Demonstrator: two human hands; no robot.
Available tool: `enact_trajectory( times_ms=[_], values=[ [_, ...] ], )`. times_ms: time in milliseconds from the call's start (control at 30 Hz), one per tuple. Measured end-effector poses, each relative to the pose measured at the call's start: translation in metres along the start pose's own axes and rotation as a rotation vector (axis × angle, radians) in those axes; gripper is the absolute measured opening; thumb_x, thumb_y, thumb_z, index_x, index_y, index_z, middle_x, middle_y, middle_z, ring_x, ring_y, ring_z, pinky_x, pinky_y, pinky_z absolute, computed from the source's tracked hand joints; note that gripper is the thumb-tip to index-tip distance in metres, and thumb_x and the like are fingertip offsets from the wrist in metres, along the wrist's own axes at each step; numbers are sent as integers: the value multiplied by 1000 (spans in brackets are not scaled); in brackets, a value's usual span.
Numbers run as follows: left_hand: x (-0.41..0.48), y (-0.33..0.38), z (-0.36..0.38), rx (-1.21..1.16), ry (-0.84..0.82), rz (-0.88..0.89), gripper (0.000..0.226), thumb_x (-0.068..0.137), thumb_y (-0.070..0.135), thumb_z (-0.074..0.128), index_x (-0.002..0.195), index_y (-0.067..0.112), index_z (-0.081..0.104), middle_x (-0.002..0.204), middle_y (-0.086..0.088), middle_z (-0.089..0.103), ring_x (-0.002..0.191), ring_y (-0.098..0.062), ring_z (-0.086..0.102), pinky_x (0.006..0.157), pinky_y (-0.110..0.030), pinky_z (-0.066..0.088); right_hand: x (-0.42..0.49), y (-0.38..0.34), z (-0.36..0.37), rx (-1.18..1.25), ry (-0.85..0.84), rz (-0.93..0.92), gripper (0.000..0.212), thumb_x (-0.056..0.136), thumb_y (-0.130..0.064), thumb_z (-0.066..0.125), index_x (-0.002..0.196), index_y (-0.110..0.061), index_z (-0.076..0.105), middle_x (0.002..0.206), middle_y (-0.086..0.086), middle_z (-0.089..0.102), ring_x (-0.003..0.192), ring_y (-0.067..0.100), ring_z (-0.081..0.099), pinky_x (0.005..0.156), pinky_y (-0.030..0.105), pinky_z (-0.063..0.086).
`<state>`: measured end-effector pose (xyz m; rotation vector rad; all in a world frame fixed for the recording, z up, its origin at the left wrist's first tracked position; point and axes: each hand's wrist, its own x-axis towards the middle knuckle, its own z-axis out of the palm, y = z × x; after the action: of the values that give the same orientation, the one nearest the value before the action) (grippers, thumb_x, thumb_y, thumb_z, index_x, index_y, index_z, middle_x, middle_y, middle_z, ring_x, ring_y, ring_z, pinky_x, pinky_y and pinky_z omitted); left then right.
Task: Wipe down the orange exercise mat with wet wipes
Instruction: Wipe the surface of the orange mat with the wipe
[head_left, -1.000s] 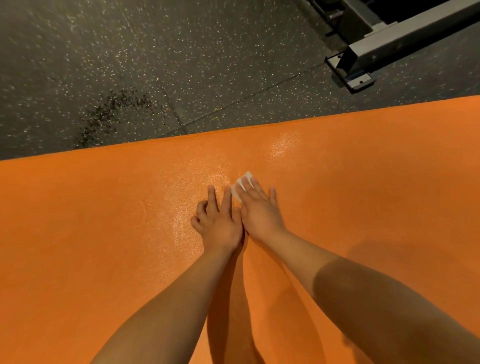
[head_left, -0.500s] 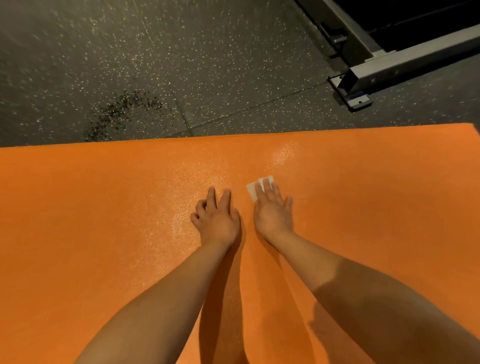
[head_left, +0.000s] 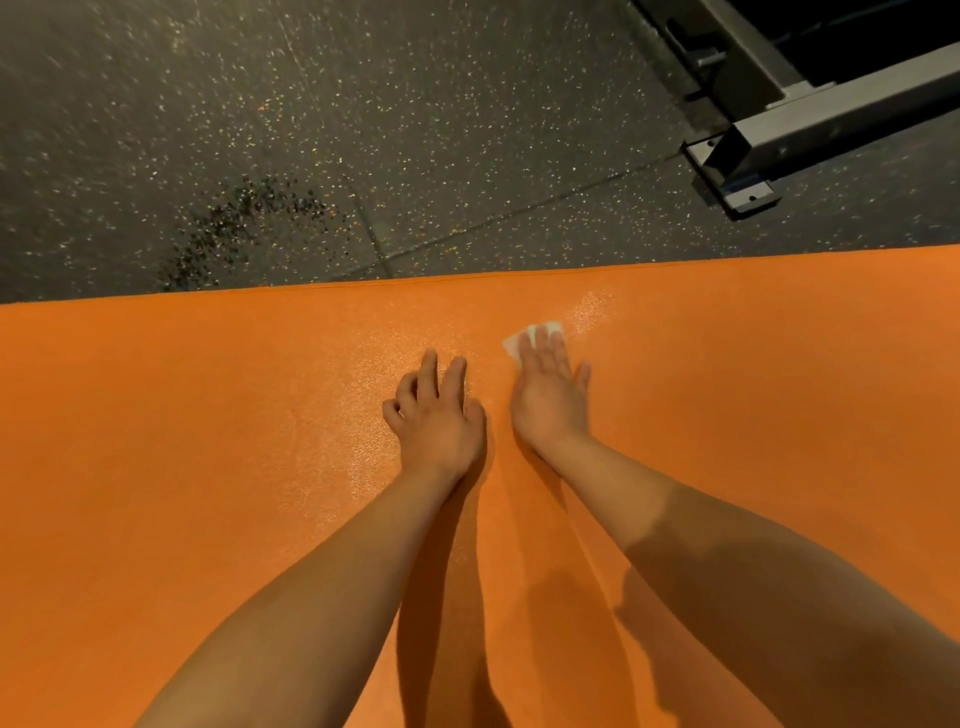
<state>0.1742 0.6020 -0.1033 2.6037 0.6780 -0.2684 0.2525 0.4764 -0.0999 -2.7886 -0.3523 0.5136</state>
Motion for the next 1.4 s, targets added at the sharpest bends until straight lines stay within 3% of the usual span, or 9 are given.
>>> enact_trajectory(
  times_ms=[100,167,367,567,767,933,1000,1200,1400],
  values=[
    [11,5,-4,-32,36,-30,51,100,40,42,150,38,34,164,-2,16,141,-31,17,112,-51,15,-1,-21,4,-16,-94,-275,60,106,-21,33,162,-27,13,170,-5,1,156,14,-8,122,51,-8],
    [19,6,-6,-21,32,-29,53,100,41,41,152,39,31,166,0,12,142,-30,16,112,-51,14,6,-15,3,-67,-88,-331,59,107,-21,33,162,-30,13,170,-7,2,156,12,-8,121,50,-10],
    [23,-2,-4,-39,11,-9,54,101,44,39,153,42,27,168,6,4,142,-26,12,110,-47,10,27,2,-6,-11,21,48,65,105,-15,32,163,-24,5,170,-6,-7,155,16,-13,123,55,-9],
    [49,0,-16,-68,22,-48,56,102,38,36,156,40,22,167,5,5,141,-26,13,111,-47,12,45,-42,-2,-69,-110,-363,61,106,-25,35,162,-30,13,170,-7,2,156,12,-7,121,56,-9],
    [53,-8,-8,-69,7,-21,56,102,43,34,156,44,18,167,11,-4,140,-24,13,113,-49,7,66,-30,-11,-94,14,-25,73,100,-10,38,163,-23,3,170,-3,-6,156,17,-12,123,57,-5],
    [54,-7,-7,-105,8,-33,56,102,40,34,154,44,14,167,15,-6,141,-21,12,114,-48,6,78,-64,-5,-6,-210,-397,71,100,-10,44,162,-31,14,170,-10,2,155,10,-10,119,62,-15],
    [55,-6,-7,-88,-2,-33,54,103,43,31,154,45,12,167,14,-7,142,-21,10,114,-48,5,83,-59,-5,-13,-200,-431,72,100,-6,41,161,-35,16,169,-13,5,155,7,-9,115,59,-20],
    [47,4,-6,15,-7,-78,55,107,41,25,158,42,8,167,8,-13,147,-25,4,119,-51,-1,70,-25,-13,-12,28,-61,80,94,-2,39,162,-28,7,170,-7,-7,154,10,-14,122,56,-9],
    [39,26,-8,-87,0,-140,58,102,28,36,157,36,19,169,0,-5,152,-28,-2,121,-54,-9,30,-17,-8,-22,-78,-167,69,100,-11,38,162,-27,12,170,-7,3,156,10,-6,124,53,-4]
  ],
)
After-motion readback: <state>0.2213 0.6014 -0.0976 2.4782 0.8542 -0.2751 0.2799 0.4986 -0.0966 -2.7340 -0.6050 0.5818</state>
